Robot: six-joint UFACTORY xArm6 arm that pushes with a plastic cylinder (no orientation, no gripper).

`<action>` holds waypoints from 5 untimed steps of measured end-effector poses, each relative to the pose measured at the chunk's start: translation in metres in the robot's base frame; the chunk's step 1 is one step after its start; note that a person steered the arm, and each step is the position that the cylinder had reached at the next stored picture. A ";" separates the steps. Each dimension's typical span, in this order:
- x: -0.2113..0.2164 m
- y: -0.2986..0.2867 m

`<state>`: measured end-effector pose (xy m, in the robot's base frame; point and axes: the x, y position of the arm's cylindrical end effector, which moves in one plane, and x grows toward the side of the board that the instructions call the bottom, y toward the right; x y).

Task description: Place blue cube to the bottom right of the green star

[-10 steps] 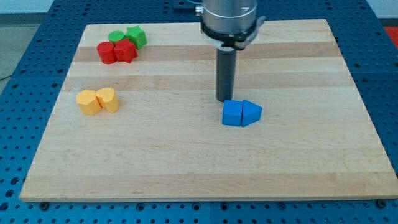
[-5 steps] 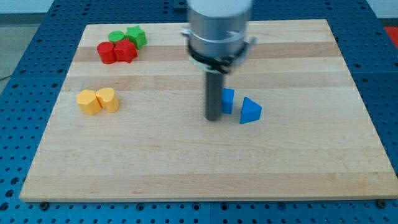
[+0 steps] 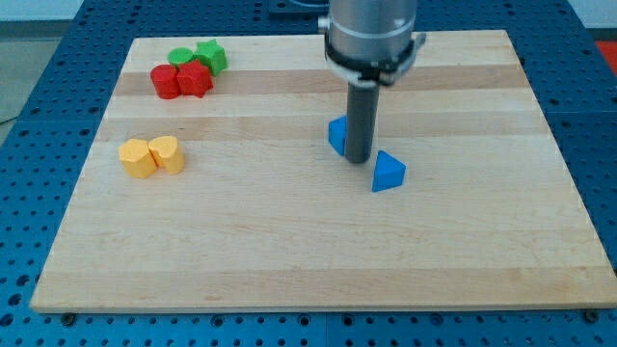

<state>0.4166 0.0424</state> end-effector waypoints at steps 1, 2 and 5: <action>-0.052 -0.018; -0.039 -0.018; -0.099 -0.109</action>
<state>0.3173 -0.0661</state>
